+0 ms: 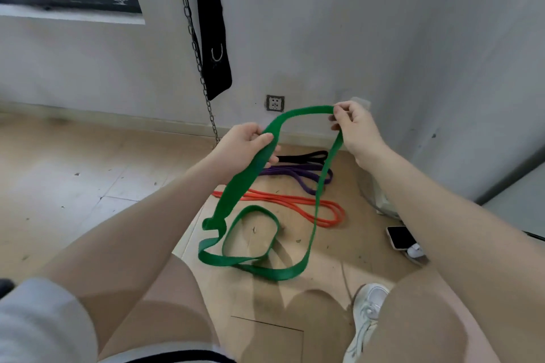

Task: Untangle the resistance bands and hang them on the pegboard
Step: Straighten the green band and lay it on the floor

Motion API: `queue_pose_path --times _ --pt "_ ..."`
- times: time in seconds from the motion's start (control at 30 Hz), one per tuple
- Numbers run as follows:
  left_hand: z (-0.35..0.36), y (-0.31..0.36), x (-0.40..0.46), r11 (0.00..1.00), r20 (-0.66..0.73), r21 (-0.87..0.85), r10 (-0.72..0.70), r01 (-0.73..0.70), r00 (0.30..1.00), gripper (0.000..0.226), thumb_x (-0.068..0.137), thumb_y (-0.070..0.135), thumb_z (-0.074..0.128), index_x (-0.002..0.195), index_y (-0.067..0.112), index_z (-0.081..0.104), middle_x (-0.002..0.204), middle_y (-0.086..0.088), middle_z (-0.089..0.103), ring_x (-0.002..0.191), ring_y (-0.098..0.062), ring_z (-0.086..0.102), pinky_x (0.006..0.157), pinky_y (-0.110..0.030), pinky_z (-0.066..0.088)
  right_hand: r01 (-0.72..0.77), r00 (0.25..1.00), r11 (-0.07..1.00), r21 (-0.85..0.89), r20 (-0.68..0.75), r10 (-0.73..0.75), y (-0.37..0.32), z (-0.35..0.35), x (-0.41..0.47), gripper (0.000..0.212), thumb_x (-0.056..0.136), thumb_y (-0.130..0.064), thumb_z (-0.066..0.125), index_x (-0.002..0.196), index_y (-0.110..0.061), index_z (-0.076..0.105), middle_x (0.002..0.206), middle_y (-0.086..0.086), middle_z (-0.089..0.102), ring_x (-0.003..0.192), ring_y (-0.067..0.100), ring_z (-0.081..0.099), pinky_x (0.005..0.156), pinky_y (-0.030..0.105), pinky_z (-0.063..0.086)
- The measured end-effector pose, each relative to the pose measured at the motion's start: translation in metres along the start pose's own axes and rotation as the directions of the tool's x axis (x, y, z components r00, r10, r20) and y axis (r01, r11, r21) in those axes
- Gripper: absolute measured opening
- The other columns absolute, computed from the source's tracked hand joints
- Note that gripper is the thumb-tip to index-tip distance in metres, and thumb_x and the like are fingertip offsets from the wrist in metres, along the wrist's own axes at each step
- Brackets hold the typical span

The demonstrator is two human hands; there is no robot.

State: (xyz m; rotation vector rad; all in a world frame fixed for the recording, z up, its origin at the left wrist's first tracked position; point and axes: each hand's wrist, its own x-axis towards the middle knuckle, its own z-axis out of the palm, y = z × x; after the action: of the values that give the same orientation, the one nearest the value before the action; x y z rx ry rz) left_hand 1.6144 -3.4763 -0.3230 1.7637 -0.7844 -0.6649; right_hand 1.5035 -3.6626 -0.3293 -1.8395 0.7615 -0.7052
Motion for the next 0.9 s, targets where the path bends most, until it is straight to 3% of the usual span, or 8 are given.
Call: queue_pose_path --times 0.17,0.3,0.4,0.47,0.6,0.7,0.77,0.9 --pt "-0.006 -0.016 0.015 0.909 0.335 0.416 -0.191 0.037 0.923 0.025 0.084 0.027 0.066 0.107 0.018 0.061 0.091 0.001 0.07 0.079 -0.01 0.067 0.075 -0.024 0.054 -0.177 0.97 0.975 0.135 -0.146 0.196 0.025 0.0 0.025 0.027 0.101 -0.03 0.031 0.08 -0.026 0.048 0.082 -0.005 0.058 0.072 0.013 0.056 0.08 0.038 0.047" --pt "-0.012 -0.077 0.024 0.781 0.287 0.62 -0.31 0.071 0.906 0.068 0.073 0.023 0.077 0.131 0.018 0.042 0.112 -0.003 0.057 0.099 -0.021 0.057 0.089 -0.038 0.052 -0.184 0.98 0.982 -0.044 -0.089 0.18 0.056 -0.004 0.025 0.032 0.101 -0.027 0.033 0.078 -0.018 0.053 0.08 0.004 0.058 0.074 0.019 0.053 0.074 0.029 0.041" --pt "-0.01 -0.104 0.033 0.754 0.166 0.655 -0.2 0.044 0.966 0.058 0.078 0.013 0.07 0.128 0.017 0.042 0.117 -0.004 0.057 0.09 -0.018 0.057 0.073 -0.026 0.05 -0.271 0.963 0.955 -0.122 -0.03 0.269 0.081 -0.006 0.017 0.036 0.101 -0.027 0.033 0.085 -0.004 0.054 0.078 0.004 0.051 0.074 0.017 0.046 0.064 0.025 0.037" --pt "-0.009 -0.106 0.038 0.819 0.079 0.573 -0.1 0.037 0.992 0.049 0.081 0.01 0.067 0.124 0.015 0.044 0.115 -0.006 0.058 0.085 -0.02 0.06 0.065 -0.022 0.051 -0.368 0.929 0.918 -0.149 -0.013 0.37 0.097 -0.01 0.017 0.039 0.1 -0.029 0.036 0.097 0.005 0.056 0.09 0.011 0.055 0.085 0.022 0.048 0.076 0.032 0.039" --pt "-0.014 -0.077 0.045 0.864 0.106 0.455 0.188 -0.216 0.976 0.042 0.08 0.005 0.068 0.118 0.014 0.055 0.107 0.0 0.059 0.097 -0.019 0.059 0.09 -0.038 0.05 -0.479 0.808 0.792 -0.378 0.163 0.566 0.111 -0.021 0.008 0.022 0.093 -0.012 0.047 0.086 -0.006 0.067 0.098 0.014 0.063 0.09 0.027 0.057 0.079 0.032 0.044" --pt "-0.016 -0.044 0.048 0.658 0.374 0.551 0.354 -0.512 0.857 0.041 0.081 0.003 0.066 0.117 0.022 0.06 0.106 0.006 0.054 0.097 -0.014 0.054 0.089 -0.033 0.048 -0.369 0.765 0.784 -0.499 0.317 0.561 0.089 -0.013 0.0 0.023 0.089 -0.008 0.052 0.103 -0.006 0.07 0.104 0.007 0.067 0.096 0.022 0.06 0.073 0.021 0.042" --pt "-0.014 -0.025 0.044 0.491 0.536 0.568 0.389 -0.661 0.749 0.04 0.083 0.003 0.061 0.118 0.023 0.062 0.107 0.005 0.054 0.097 -0.013 0.052 0.086 -0.03 0.046 -0.414 0.775 0.848 -0.331 0.361 0.519 0.07 0.0 -0.002 0.028 0.095 -0.02 0.048 0.117 -0.008 0.061 0.117 0.011 0.064 0.094 0.021 0.06 0.064 0.017 0.045" --pt "-0.019 -0.004 0.036 0.207 0.64 0.528 0.54 -0.824 0.546 0.03 0.085 0.012 0.05 0.108 0.015 0.068 0.101 -0.005 0.062 0.094 -0.014 0.046 0.081 -0.028 0.042 -0.39 0.765 0.919 0.064 0.578 0.285 0.034 0.025 -0.015 0.046 0.098 -0.049 0.03 0.118 -0.017 0.056 0.109 0.005 0.066 0.096 0.018 0.059 0.094 0.036 0.046"
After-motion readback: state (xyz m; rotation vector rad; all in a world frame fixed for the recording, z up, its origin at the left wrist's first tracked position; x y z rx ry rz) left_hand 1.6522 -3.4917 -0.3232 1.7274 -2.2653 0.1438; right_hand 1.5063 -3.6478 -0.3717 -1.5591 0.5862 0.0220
